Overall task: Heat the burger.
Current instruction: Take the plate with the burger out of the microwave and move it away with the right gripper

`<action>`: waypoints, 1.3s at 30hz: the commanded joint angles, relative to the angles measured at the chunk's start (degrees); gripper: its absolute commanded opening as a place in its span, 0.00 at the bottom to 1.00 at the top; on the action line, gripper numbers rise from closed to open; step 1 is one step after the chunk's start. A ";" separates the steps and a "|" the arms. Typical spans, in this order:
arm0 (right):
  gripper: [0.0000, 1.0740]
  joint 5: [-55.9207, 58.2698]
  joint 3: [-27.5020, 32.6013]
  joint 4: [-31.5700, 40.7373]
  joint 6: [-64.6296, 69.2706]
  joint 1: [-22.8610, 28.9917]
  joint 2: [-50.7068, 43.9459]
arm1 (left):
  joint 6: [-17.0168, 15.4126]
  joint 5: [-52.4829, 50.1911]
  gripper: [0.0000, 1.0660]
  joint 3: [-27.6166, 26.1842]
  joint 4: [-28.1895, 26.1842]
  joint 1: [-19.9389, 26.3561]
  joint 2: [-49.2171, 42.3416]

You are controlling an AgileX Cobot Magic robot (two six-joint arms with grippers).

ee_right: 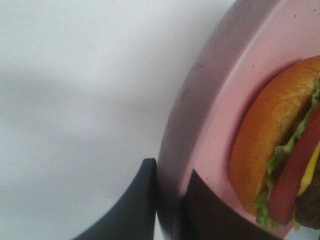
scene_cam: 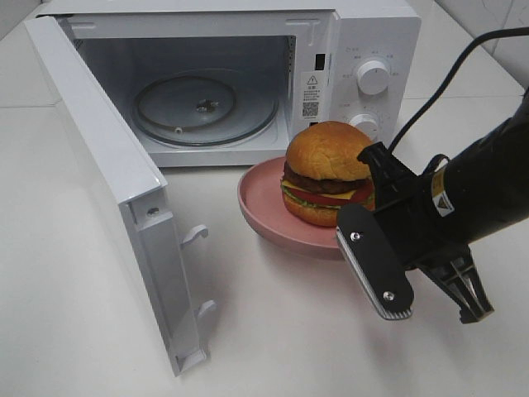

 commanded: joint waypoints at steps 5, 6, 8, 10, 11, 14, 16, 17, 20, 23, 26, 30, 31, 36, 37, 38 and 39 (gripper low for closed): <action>0.00 1.26 4.13 -7.73 12.38 -0.17 -4.35 | -0.17 -0.86 0.00 0.11 0.11 0.17 -1.20; 0.00 1.66 4.81 -9.45 14.78 -0.17 -4.76 | -0.17 -0.86 0.00 0.11 0.11 0.17 -1.20; 0.00 2.86 6.07 -12.32 19.82 -0.17 -5.50 | -0.17 -0.86 0.00 0.11 0.11 0.17 -1.20; 0.00 4.07 7.10 -14.95 24.52 -0.17 -6.30 | -0.17 -0.86 0.00 0.11 0.11 0.17 -1.20; 0.00 4.81 7.62 -16.21 27.16 -0.17 -6.65 | -0.17 -0.86 0.00 0.11 0.11 0.17 -1.20; 0.00 6.30 8.54 -17.93 31.80 -0.17 -7.16 | -0.17 -0.86 0.00 0.11 0.11 0.17 -1.20; 0.00 8.82 9.34 -19.19 38.39 -0.17 -7.45 | -0.17 -0.86 0.00 0.11 0.11 0.17 -1.20; 0.00 8.82 9.34 -19.19 38.39 -0.17 -7.45 | -0.17 -0.86 0.00 0.11 0.11 0.17 -1.20; 0.00 11.23 9.85 -20.40 45.49 -0.23 -7.45 | -0.17 -0.86 0.00 0.11 0.11 0.17 -1.20; 0.00 13.18 9.91 -22.57 51.05 -0.40 -6.59 | -0.17 -0.86 0.00 0.11 0.11 0.17 -1.20; 0.00 13.41 9.91 -24.87 56.95 -3.27 -4.87 | -0.17 -0.86 0.00 0.11 0.11 0.17 -1.20; 0.00 11.12 9.91 -28.99 60.73 -7.91 -2.86 | -0.17 -0.86 0.00 0.11 0.11 0.17 -1.20; 0.00 10.14 9.85 -29.39 61.42 -8.82 -2.29 | -0.17 -0.86 0.00 0.11 0.11 0.17 -1.20; 0.00 4.58 9.85 -30.25 61.99 -12.83 1.55 | -0.17 -0.86 0.00 0.11 0.11 0.17 -1.20; 0.00 4.58 9.85 -30.25 61.99 -12.83 1.55 | -0.17 -0.86 0.00 0.11 0.11 0.17 -1.20; 0.00 2.81 9.45 -30.31 61.99 -13.58 3.04 | -0.17 -0.86 0.00 0.11 0.11 0.17 -1.20; 0.00 2.58 8.59 -30.31 61.94 -13.58 4.76 | -0.17 -0.86 0.00 0.11 0.11 0.17 -1.20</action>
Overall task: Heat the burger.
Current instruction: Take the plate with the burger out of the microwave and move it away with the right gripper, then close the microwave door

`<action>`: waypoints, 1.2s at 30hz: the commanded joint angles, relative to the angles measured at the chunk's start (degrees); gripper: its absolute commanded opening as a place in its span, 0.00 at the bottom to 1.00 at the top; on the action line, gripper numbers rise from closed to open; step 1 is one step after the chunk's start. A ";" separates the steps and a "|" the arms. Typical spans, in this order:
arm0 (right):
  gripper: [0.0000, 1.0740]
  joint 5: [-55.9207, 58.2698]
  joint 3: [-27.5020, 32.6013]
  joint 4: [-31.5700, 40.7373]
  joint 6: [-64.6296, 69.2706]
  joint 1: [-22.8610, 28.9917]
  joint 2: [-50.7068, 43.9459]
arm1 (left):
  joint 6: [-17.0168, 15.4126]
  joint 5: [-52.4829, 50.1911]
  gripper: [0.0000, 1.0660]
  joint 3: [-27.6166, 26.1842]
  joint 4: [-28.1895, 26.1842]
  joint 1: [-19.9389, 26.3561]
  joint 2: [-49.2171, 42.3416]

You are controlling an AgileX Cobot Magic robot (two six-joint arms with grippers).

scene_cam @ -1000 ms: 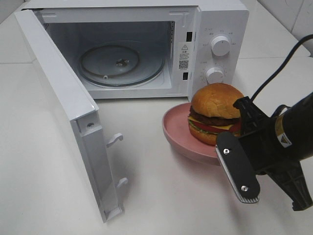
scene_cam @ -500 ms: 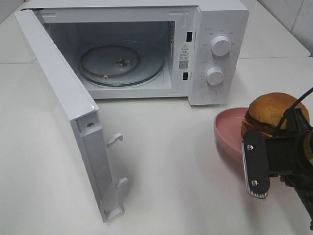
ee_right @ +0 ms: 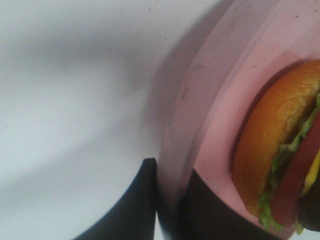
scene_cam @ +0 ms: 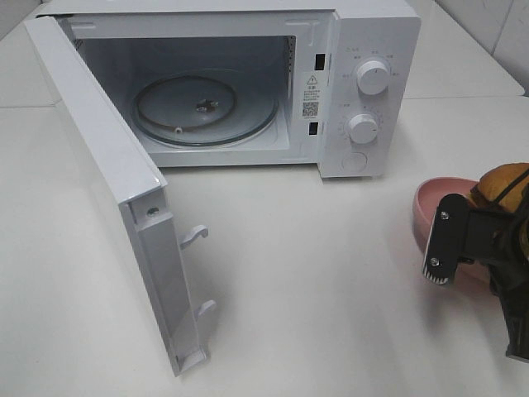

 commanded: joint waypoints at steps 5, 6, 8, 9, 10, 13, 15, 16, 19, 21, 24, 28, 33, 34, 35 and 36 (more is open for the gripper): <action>0.00 -1.55 -3.21 -1.89 2.92 -0.57 5.61 | -0.17 -0.86 0.00 0.11 0.11 0.17 -1.20; 0.00 -1.55 -3.21 -1.89 2.92 -0.57 5.61 | -0.17 -0.86 0.00 0.11 0.11 0.17 -1.20; 0.00 -2.12 -3.50 -1.78 4.64 -0.57 5.90 | -0.17 -0.86 0.00 0.11 0.11 0.17 -1.20; 0.01 -3.78 -3.50 -1.78 7.68 -0.57 5.79 | -0.17 -0.86 0.00 0.11 0.11 0.17 -1.20; 0.01 -3.78 -3.50 -1.78 7.68 -0.57 5.79 | -0.17 -0.86 0.00 0.11 0.11 0.17 -1.20; 0.09 -4.93 -3.50 -0.52 9.63 -0.57 5.67 | -0.17 -0.86 0.00 0.11 0.11 0.17 -1.20; 0.12 -5.10 -3.50 -0.23 9.63 -0.57 5.67 | -0.17 -0.86 0.00 0.11 0.11 0.17 -1.20; 0.19 -5.61 -3.50 0.74 9.57 -0.57 5.67 | -0.17 -0.86 0.00 0.11 0.11 0.17 -1.20; 0.35 -6.99 -3.50 2.81 9.68 -0.34 5.27 | -0.17 -0.86 0.00 0.11 0.11 0.17 -1.20; 0.39 -7.28 -3.50 3.21 9.80 -0.34 4.93 | -0.17 -0.86 0.00 0.11 0.11 0.17 -1.20; 0.49 -7.96 -3.50 5.61 9.85 -0.34 2.35 | -0.17 -0.86 0.00 0.11 0.11 0.17 -1.20; 0.51 -8.82 -3.50 9.40 10.08 -0.34 -0.92 | -0.17 -0.86 0.00 0.11 0.11 0.17 -1.20; 0.57 -8.71 -4.07 19.54 10.66 -0.34 -7.62 | -0.17 -0.86 0.00 0.11 0.11 0.17 -1.20; 0.61 -8.08 -4.58 22.98 10.71 -0.34 -9.91 | -0.17 -0.86 0.00 0.11 0.11 0.17 -1.20; 0.62 -7.39 -4.93 24.24 11.12 -0.34 -10.89 | -0.17 -0.86 0.00 0.11 0.11 0.17 -1.20; 0.62 -7.39 -4.93 24.24 11.12 -0.34 -10.89 | -0.17 -0.86 0.00 0.11 0.11 0.17 -1.20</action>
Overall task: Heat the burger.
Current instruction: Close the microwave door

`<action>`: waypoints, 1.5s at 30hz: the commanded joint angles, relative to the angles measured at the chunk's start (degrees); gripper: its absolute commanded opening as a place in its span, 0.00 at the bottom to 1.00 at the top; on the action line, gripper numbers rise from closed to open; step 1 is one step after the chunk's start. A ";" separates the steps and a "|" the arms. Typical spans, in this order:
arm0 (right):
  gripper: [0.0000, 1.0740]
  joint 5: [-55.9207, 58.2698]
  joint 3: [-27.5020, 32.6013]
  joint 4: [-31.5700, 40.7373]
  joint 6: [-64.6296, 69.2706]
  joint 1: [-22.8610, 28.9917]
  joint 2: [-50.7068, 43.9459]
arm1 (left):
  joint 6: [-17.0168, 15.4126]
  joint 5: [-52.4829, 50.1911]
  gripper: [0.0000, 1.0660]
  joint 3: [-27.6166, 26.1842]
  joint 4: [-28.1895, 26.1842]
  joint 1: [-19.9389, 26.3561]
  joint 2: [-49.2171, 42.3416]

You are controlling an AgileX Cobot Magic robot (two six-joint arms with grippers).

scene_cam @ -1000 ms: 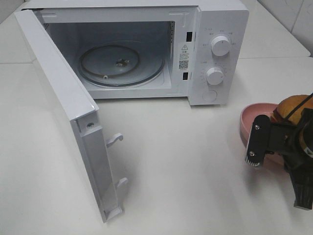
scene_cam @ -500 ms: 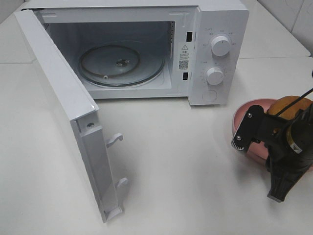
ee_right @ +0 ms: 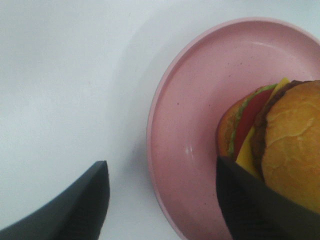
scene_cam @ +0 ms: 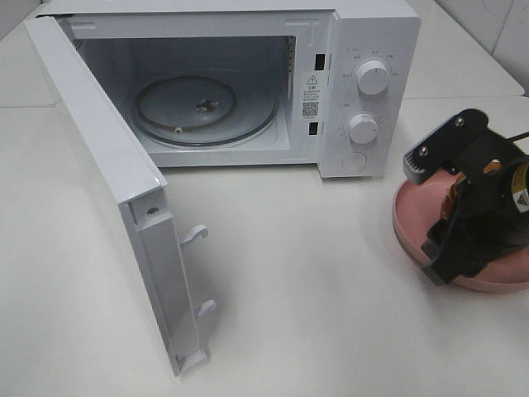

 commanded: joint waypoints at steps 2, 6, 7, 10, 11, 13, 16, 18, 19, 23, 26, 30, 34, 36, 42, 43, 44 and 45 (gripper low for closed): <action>0.66 3.27 -2.01 7.45 3.38 -0.11 -4.07 | -0.17 -0.86 0.00 0.11 0.11 0.17 -1.20; 0.72 13.24 -6.99 9.22 14.27 -0.23 -4.24 | -0.17 -0.86 0.00 0.11 0.11 0.17 -1.20; 0.72 13.24 -6.99 9.22 14.27 -0.23 -4.24 | -0.17 -0.86 0.00 0.11 0.11 0.17 -1.20; 0.72 16.27 -9.40 9.05 16.96 -0.23 -4.24 | -0.17 -0.86 0.00 0.11 0.11 0.17 -1.20; 0.72 17.13 -10.60 9.05 17.93 -0.46 -4.24 | -0.17 -0.86 0.00 0.11 0.11 0.17 -1.20; 0.72 17.25 -11.34 9.74 18.91 -2.29 -4.24 | -0.17 -0.86 0.00 0.11 0.11 0.17 -1.20; 0.71 17.70 -12.09 12.03 17.82 -6.93 -4.24 | -0.17 -0.86 0.00 0.11 0.11 0.17 -1.20; 0.71 18.85 -12.61 13.92 15.53 -9.91 -4.30 | -0.17 -0.86 0.00 0.11 0.11 0.17 -1.20; 0.71 18.85 -12.61 13.92 15.53 -9.91 -4.30 | -0.17 -0.86 0.00 0.11 0.11 0.17 -1.20; 0.71 22.69 -12.78 20.23 10.54 -14.21 -5.56 | -0.17 -0.92 0.00 0.11 0.11 0.17 -1.20; 0.71 24.64 -12.43 21.20 9.28 -14.21 -7.79 | -0.17 -0.92 0.00 0.11 0.11 0.17 -1.20; 0.71 26.24 -11.40 21.14 9.28 -14.21 -12.78 | -0.17 -0.92 0.00 0.11 0.11 0.17 -1.15; 0.71 29.34 -9.45 21.14 9.00 -14.21 -20.17 | -0.17 -0.92 0.00 0.11 0.11 0.17 -1.15; 0.71 30.02 -8.88 21.14 8.65 -14.21 -21.72 | -0.17 -0.92 0.00 0.11 0.11 0.17 -1.15; 0.71 33.63 -4.01 20.45 7.16 -14.21 -31.57 | -0.17 -0.92 0.00 0.11 0.11 0.17 -1.15; 0.71 33.63 -4.01 20.45 7.16 -14.21 -31.57 | -0.17 -0.92 0.00 0.11 0.11 0.17 -1.15; 0.71 34.09 -3.38 20.45 6.99 -14.21 -32.83 | -0.17 -0.92 0.00 0.11 0.11 0.17 -1.15; 0.71 34.09 -3.38 20.45 6.99 -14.21 -32.83 | -0.17 -0.92 0.00 0.11 0.11 0.17 -1.15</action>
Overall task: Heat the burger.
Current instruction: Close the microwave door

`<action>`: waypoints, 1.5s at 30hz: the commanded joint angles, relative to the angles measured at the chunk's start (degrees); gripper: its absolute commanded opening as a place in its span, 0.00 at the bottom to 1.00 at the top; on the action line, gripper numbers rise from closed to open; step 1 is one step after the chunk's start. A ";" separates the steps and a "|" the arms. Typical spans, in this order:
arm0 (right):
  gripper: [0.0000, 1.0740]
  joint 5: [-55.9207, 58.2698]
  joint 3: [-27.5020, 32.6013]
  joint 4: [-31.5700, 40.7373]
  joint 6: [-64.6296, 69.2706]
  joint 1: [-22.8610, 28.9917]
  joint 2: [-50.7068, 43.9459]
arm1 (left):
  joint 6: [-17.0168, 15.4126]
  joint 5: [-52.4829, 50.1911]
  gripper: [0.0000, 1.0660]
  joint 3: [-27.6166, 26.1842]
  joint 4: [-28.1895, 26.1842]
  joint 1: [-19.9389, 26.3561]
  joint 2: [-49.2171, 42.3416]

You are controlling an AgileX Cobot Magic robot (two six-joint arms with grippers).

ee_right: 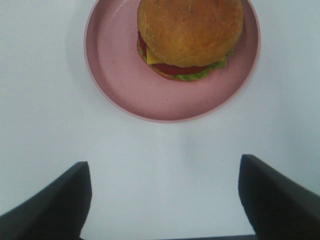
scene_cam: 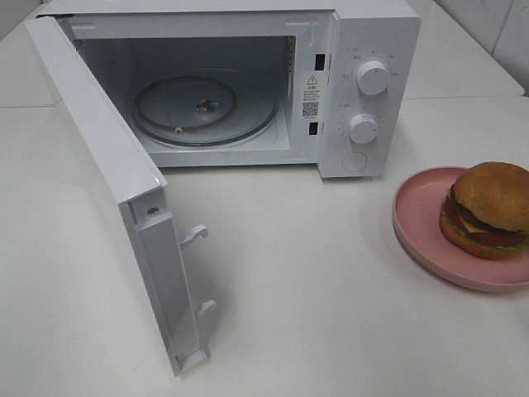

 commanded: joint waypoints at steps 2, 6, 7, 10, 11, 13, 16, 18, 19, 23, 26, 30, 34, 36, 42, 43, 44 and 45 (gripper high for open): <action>0.69 4.70 4.47 -0.29 -1.95 -0.17 -10.03 | -0.17 -0.92 0.00 0.11 0.11 0.17 -1.15; 0.69 7.10 6.13 -0.57 -3.04 -0.17 -14.95 | -0.17 -0.92 0.00 0.11 0.11 0.17 -1.15; 0.69 8.59 6.93 -0.57 -3.44 -0.17 -18.22 | -0.17 -0.92 0.00 0.11 0.11 0.17 -1.15; 0.69 10.08 7.96 -0.52 -3.72 -0.17 -22.63 | -0.17 -0.92 0.00 0.11 0.11 0.17 -1.15; 0.69 10.08 7.96 -0.52 -3.72 -0.17 -22.63 | -0.17 -0.92 0.00 0.11 0.11 0.17 -1.15; 0.69 10.08 7.91 -0.06 -4.30 -0.11 -25.78 | -0.17 -0.92 0.00 0.11 0.11 0.17 -1.15; 0.69 10.03 7.91 -0.06 -5.21 -0.11 -30.94 | -0.17 -0.92 0.00 0.11 0.11 0.17 -1.15; 0.69 9.97 7.91 0.00 -6.02 -0.11 -36.21 | -0.17 -0.92 0.00 0.11 0.11 0.17 -1.15; 0.69 9.97 7.91 0.00 -6.02 -0.11 -36.21 | -0.17 -0.92 0.00 0.11 0.11 0.17 -1.15; 0.69 9.85 8.08 -0.06 -7.39 -0.11 -45.03 | -0.17 -1.09 0.00 -0.11 0.00 0.17 -1.15; 0.69 9.85 8.08 -0.06 -7.62 -0.11 -47.84 | -0.17 -1.43 0.00 -0.40 -0.23 0.17 -1.03; 0.69 9.80 8.25 -0.17 -8.37 -0.11 -52.48 | -0.17 -5.44 0.00 -1.55 -0.52 0.17 0.97; 0.66 9.80 8.25 0.23 -9.00 -0.11 -52.37 | -0.17 -15.93 0.00 -1.09 -1.66 0.17 4.47; 0.64 9.74 8.25 0.23 -9.00 -0.11 -52.37 | -0.17 -22.40 0.00 -0.06 -1.89 0.17 9.28; 0.64 9.74 8.25 0.23 -9.00 -0.11 -52.37 | -0.17 -30.83 0.00 0.92 -3.67 0.17 22.17; 0.64 9.74 8.25 0.23 -9.00 -0.11 -52.37 | -0.17 -30.83 0.00 0.92 -3.67 0.17 22.17; 0.64 9.74 8.25 0.23 -9.00 -0.11 -52.37 | -0.17 -33.92 0.00 0.92 -4.13 0.17 27.44; 0.64 9.74 8.25 0.23 -9.00 -0.11 -52.37 | -0.17 -35.24 0.00 0.92 -4.41 0.17 29.56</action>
